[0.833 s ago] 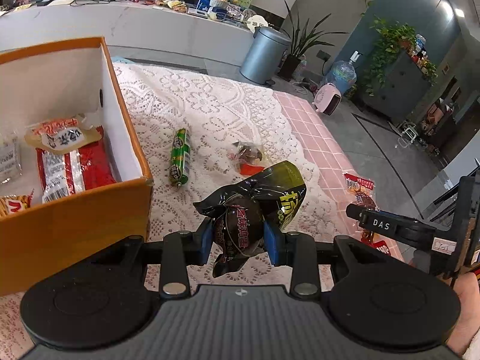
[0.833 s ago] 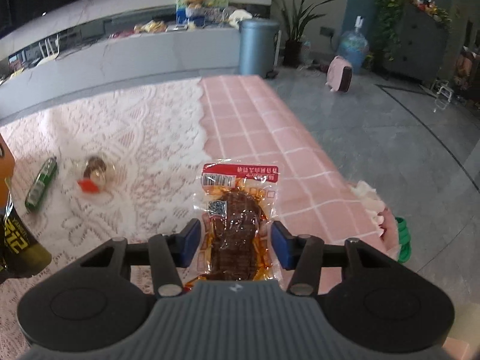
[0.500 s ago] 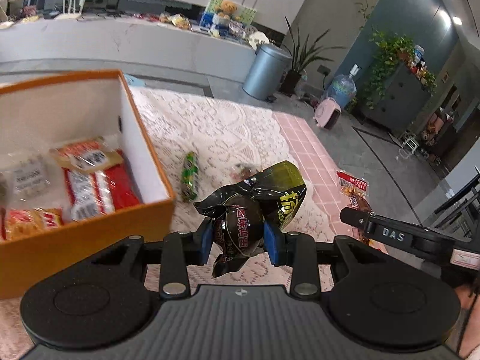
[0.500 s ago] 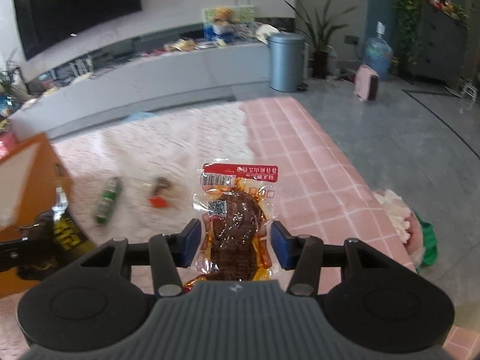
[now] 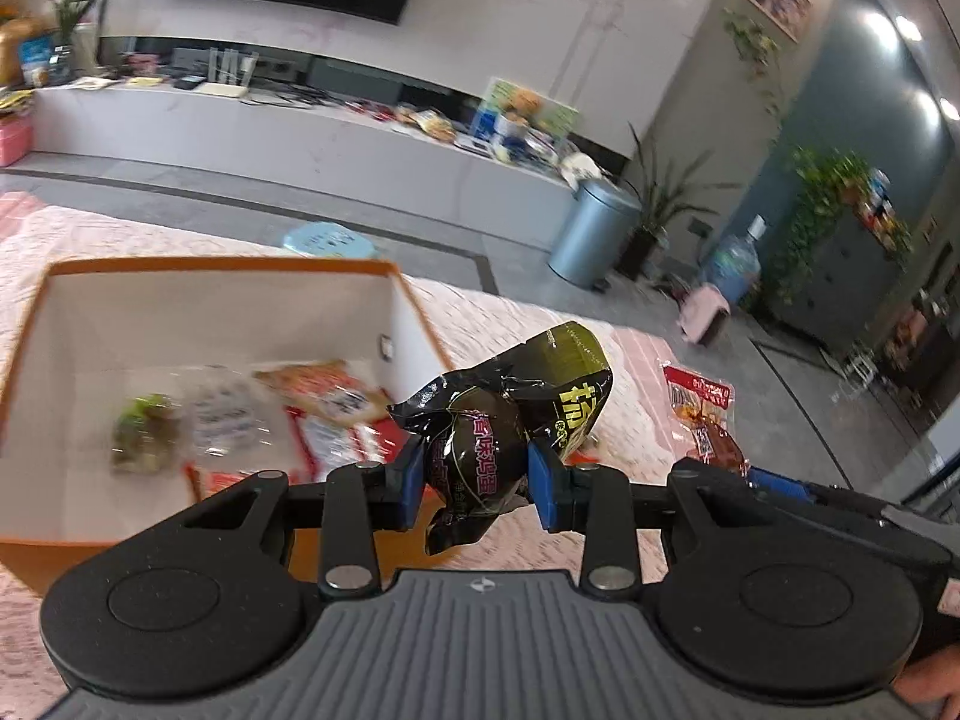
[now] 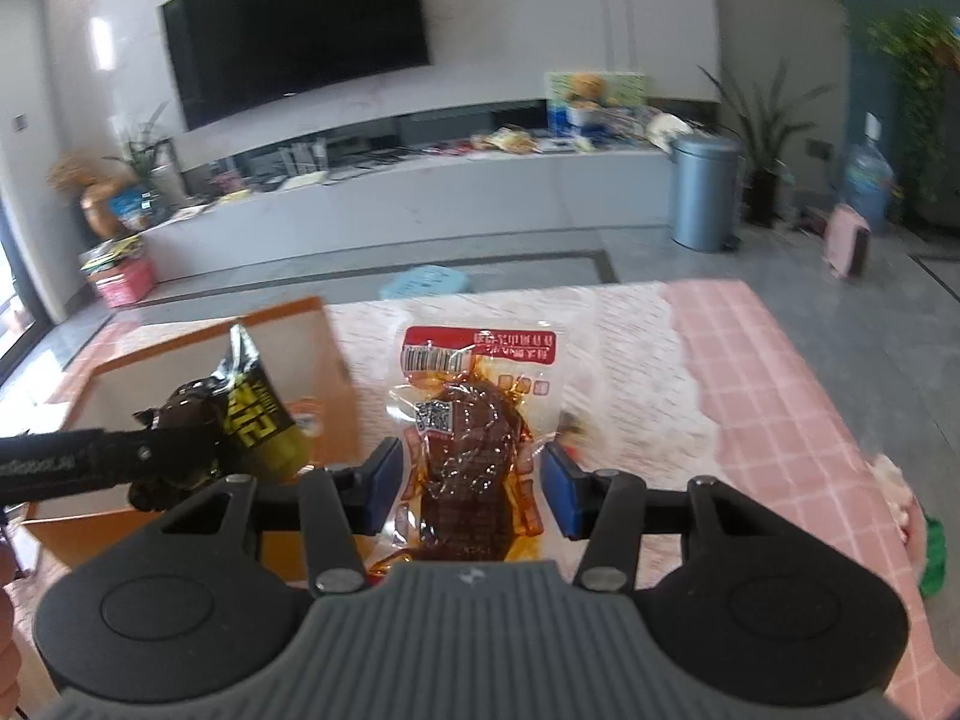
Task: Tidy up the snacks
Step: 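Carry both held packs over the orange box and lower them inside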
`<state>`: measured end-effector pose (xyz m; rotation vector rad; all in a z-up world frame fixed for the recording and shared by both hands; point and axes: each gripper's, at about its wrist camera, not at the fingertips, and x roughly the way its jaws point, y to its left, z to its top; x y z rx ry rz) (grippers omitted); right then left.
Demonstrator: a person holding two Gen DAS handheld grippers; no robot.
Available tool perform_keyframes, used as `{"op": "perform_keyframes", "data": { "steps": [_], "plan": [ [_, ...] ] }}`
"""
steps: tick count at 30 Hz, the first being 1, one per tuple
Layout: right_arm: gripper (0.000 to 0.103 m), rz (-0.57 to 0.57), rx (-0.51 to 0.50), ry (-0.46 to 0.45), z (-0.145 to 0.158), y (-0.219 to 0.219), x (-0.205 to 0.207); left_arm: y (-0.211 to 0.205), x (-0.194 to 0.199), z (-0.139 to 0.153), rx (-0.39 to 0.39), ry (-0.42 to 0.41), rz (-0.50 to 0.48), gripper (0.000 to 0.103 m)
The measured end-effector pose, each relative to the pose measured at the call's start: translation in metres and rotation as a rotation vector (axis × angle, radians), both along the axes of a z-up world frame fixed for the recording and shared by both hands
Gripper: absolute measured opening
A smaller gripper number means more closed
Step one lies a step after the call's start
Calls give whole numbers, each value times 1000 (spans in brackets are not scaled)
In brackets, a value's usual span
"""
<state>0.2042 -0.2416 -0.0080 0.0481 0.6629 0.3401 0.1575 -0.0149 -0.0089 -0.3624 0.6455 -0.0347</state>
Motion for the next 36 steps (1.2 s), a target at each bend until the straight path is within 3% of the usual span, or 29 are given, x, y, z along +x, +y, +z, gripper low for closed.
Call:
{"op": "perform_keyframes", "data": {
  "steps": [18, 31, 36],
  "plan": [
    [49, 235, -90, -63, 30, 129, -3, 86, 0, 5, -36, -21, 130, 40],
    [49, 315, -186, -18, 6, 186, 33, 124, 33, -20, 45, 78, 162, 40],
    [49, 324, -225, 13, -10, 197, 50, 136, 42, -35, 33, 124, 167, 40]
  ]
}}
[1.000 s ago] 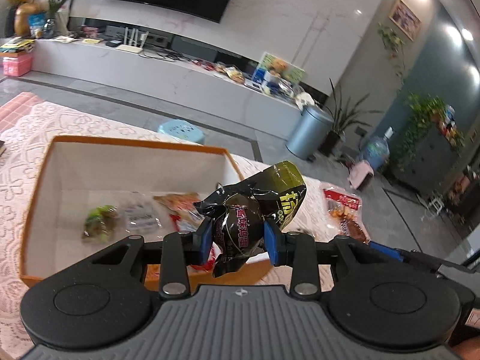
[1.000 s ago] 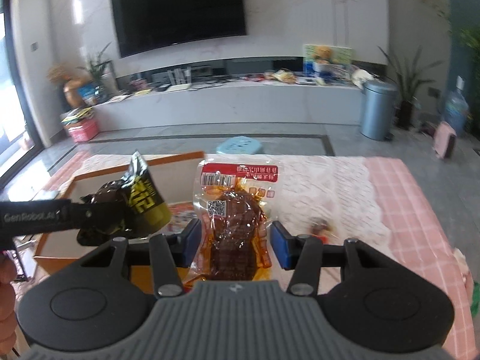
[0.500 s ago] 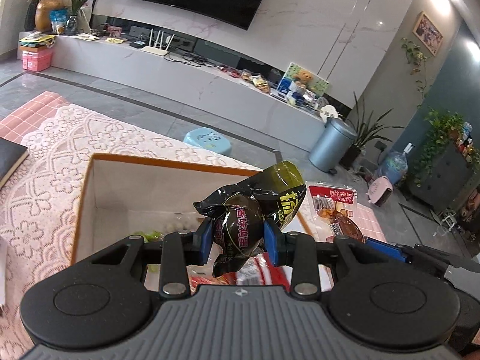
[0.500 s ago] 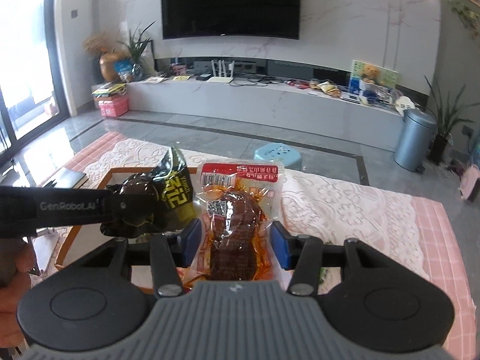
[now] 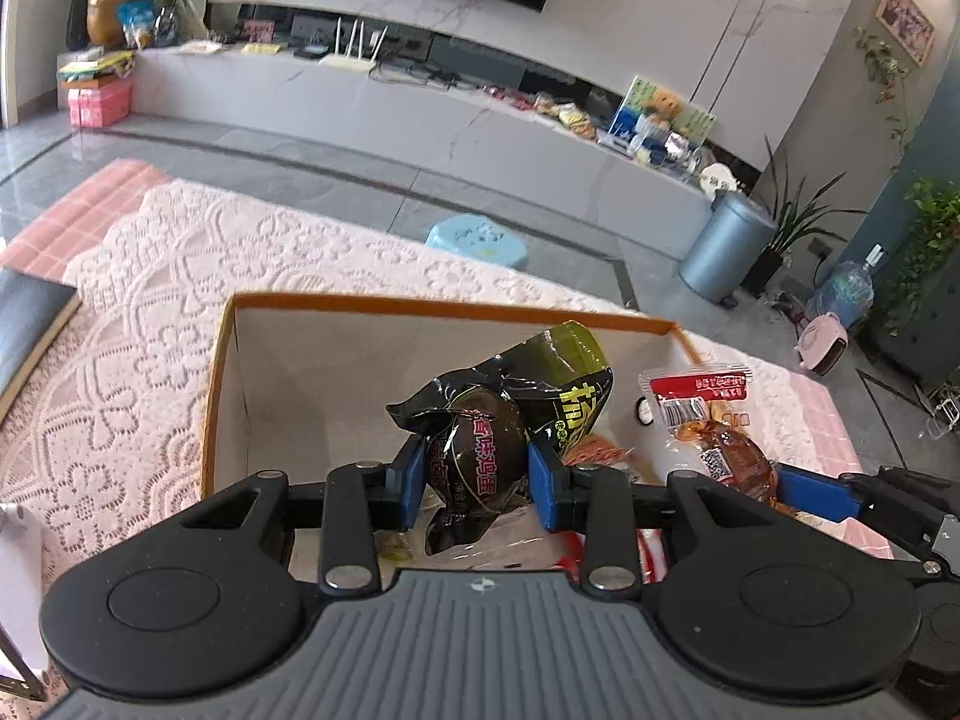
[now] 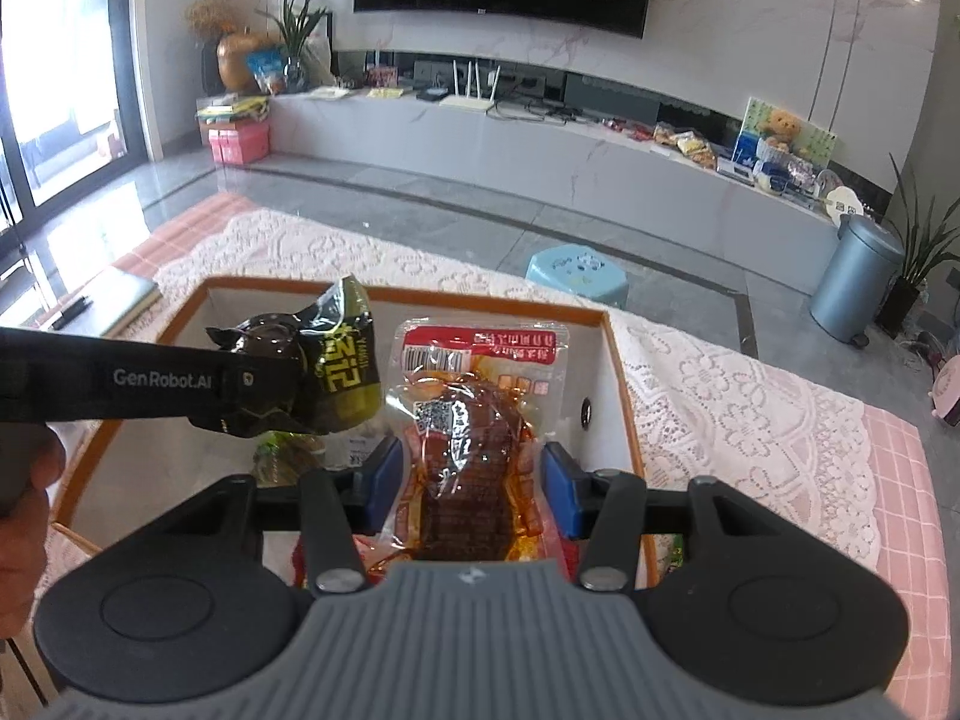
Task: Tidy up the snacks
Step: 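Carry both held packs over the orange box and lower them inside, then open both grippers to drop the dark bag and meat pack into the box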
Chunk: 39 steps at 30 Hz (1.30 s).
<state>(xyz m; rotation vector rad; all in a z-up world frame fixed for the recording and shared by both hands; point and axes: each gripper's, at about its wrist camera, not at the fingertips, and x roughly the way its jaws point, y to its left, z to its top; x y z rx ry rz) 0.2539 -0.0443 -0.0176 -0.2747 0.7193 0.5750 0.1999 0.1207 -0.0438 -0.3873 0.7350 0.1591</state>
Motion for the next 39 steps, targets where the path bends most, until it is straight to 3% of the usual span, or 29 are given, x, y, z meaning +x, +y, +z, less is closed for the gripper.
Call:
{"op": "perform_keyframes", "data": {
  "steps": [14, 30, 39],
  "plan": [
    [49, 22, -97, 54, -38, 28, 28, -5, 15, -20, 106, 103, 4, 40],
    [53, 29, -147, 86, -58, 40, 40, -7, 23, -32, 140, 168, 1, 41],
    [56, 21, -145, 90, -56, 40, 41, -7, 18, -26, 152, 120, -2, 57]
  ]
}}
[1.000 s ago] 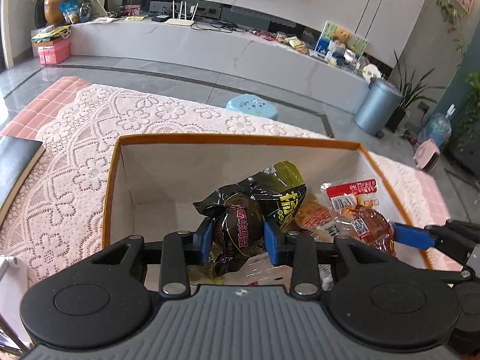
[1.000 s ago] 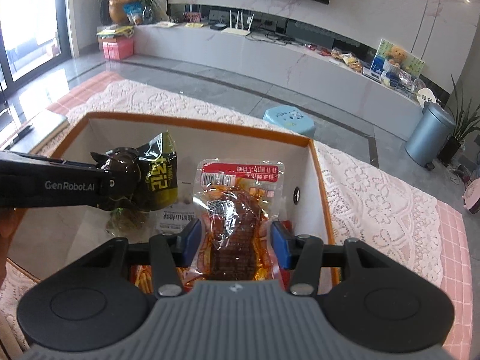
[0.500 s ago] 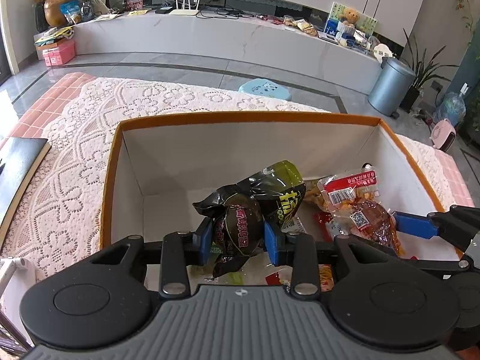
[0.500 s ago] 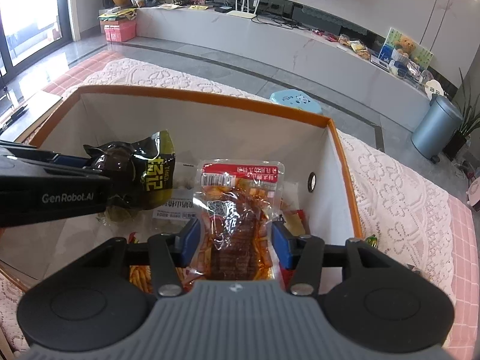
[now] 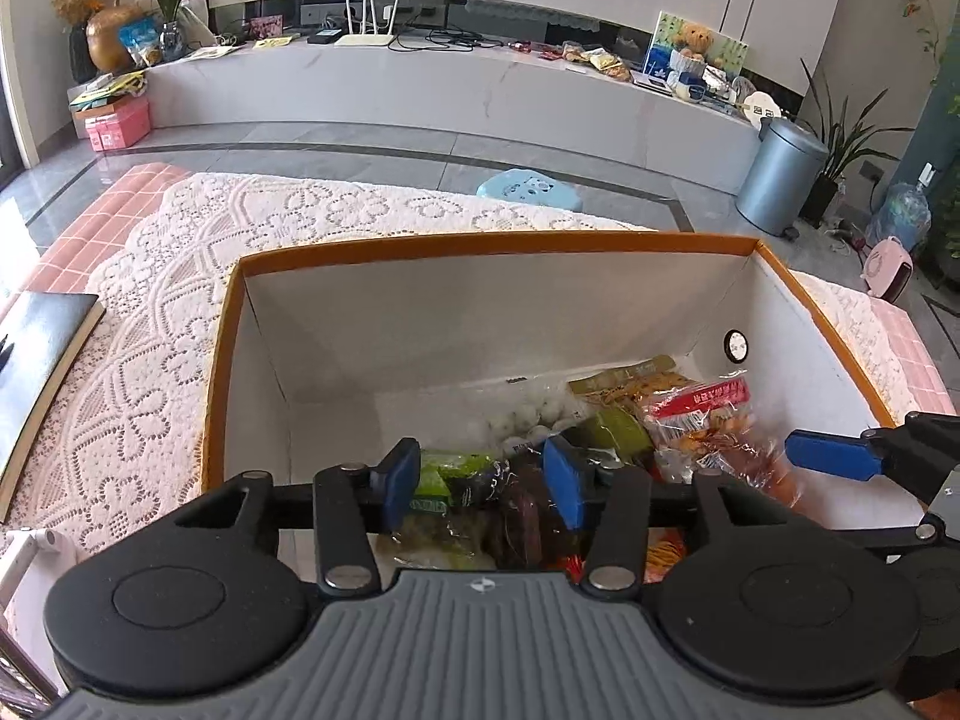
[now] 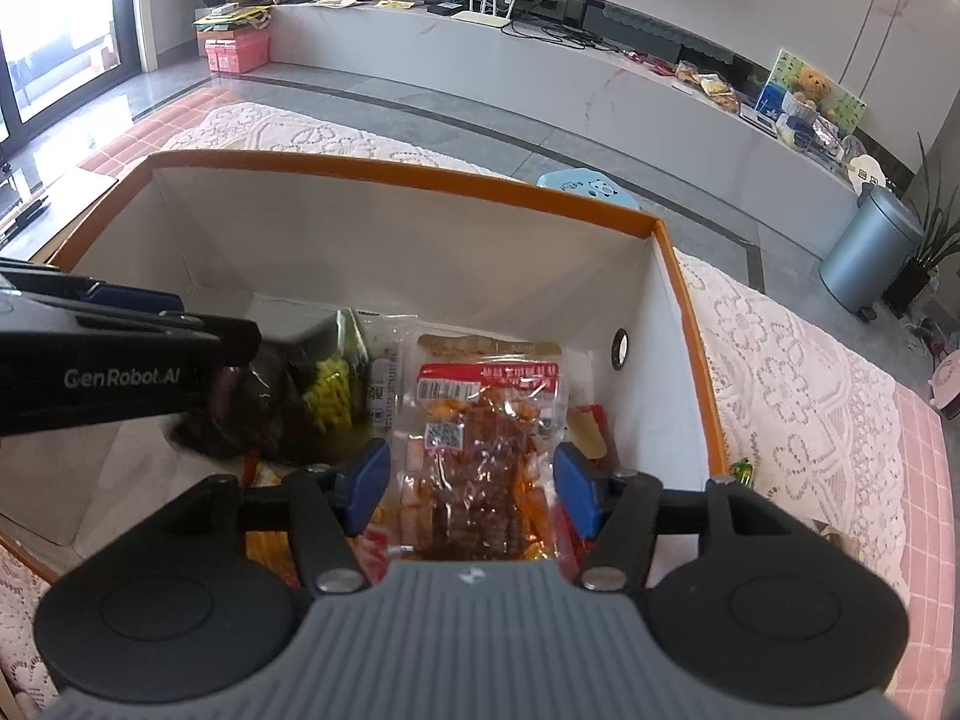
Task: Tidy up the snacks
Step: 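Open both grippers to drop the dark bag and meat pack into the box, then withdraw both open grippers from the box toward the remaining snacks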
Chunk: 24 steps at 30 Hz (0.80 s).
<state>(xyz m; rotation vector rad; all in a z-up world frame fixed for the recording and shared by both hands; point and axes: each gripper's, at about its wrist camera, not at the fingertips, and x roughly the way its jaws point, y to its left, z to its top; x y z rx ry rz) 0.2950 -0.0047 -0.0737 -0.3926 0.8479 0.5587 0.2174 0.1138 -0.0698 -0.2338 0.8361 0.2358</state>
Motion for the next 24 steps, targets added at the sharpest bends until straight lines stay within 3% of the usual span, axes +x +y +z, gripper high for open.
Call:
{"op": "perform_keyframes", "data": {
  "steps": [8, 24],
  "plan": [
    [58, 3, 9, -18, 5, 0, -5, 0, -5, 5, -7, -29, -2, 61],
    [75, -37, 88, -111, 37, -34, -33, -14, -24, 21, 2, -157, -54, 64]
  ]
}}
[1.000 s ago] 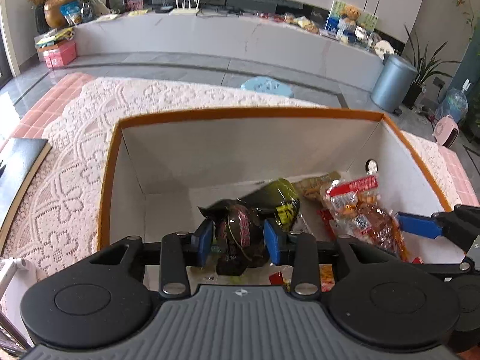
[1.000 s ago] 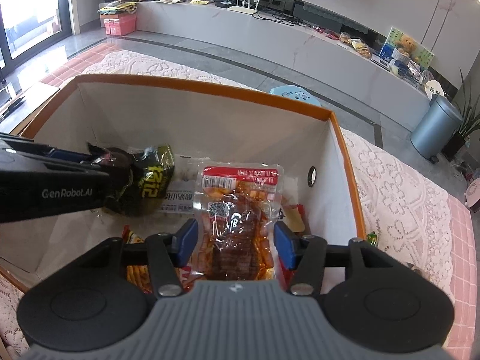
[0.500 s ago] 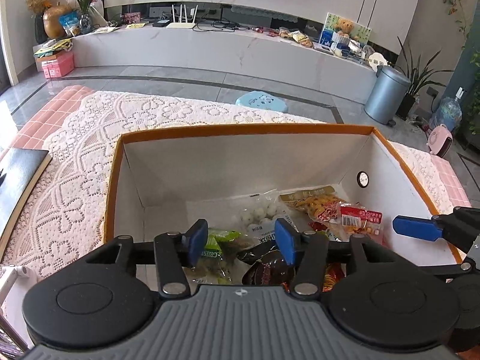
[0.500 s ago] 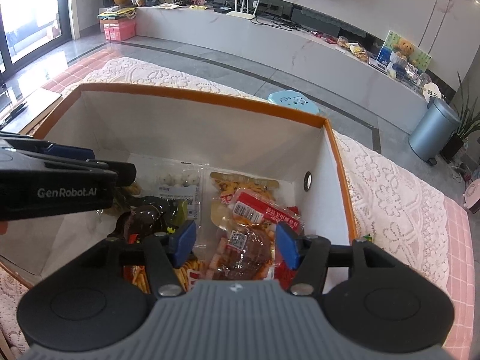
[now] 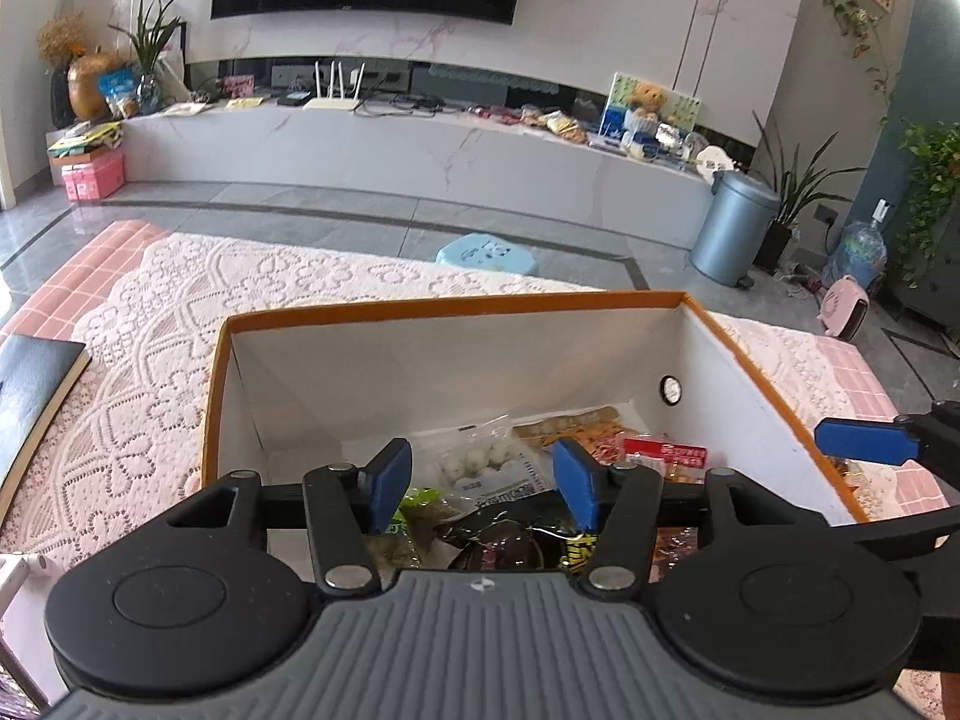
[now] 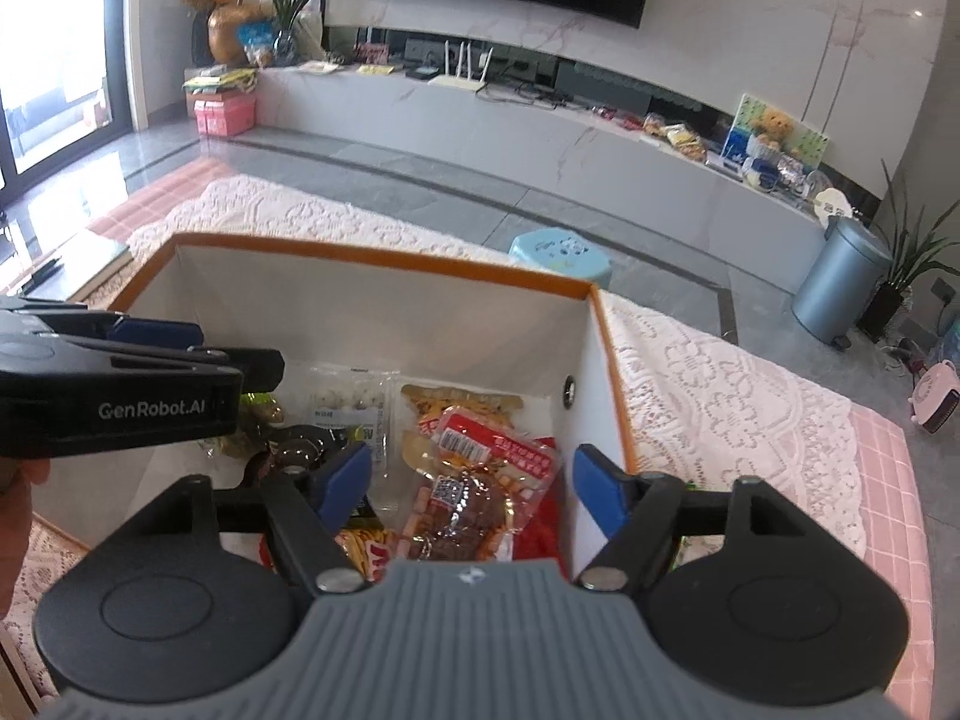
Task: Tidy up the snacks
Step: 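Withdraw both open grippers from the box toward the remaining snacks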
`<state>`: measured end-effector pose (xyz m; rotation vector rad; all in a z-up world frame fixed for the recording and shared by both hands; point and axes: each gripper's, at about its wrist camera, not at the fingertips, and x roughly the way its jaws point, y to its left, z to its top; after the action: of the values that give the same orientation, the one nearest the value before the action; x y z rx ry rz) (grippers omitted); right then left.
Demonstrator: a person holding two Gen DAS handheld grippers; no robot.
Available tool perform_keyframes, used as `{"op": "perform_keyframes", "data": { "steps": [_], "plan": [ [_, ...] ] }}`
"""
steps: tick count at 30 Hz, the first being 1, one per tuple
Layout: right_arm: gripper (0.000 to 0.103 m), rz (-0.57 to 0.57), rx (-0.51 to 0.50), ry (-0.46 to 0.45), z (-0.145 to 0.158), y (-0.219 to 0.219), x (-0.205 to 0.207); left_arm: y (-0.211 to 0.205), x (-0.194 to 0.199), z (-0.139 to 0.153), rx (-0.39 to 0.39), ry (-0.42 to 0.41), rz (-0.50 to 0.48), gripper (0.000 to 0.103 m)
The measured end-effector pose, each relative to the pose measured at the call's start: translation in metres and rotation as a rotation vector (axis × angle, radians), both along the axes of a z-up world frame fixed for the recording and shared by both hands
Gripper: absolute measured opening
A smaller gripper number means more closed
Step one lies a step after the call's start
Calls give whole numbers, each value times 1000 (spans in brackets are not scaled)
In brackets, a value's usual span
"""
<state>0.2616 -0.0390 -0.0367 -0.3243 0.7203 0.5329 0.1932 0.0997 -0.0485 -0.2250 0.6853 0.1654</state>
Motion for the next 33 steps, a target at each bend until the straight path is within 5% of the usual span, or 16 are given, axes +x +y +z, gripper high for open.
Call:
{"op": "perform_keyframes", "data": {
  "steps": [15, 23, 33],
  "plan": [
    [81, -140, 122, -61, 20, -74, -41, -38, -16, 18, 1, -75, -78, 64],
    [81, -223, 147, -65, 15, -123, -62, -81, -31, 23, -12, -104, -185, 65],
    [84, -322, 127, -46, -4, -184, -64, -156, -26, 15, 26, -98, -402, 77]
  ]
}}
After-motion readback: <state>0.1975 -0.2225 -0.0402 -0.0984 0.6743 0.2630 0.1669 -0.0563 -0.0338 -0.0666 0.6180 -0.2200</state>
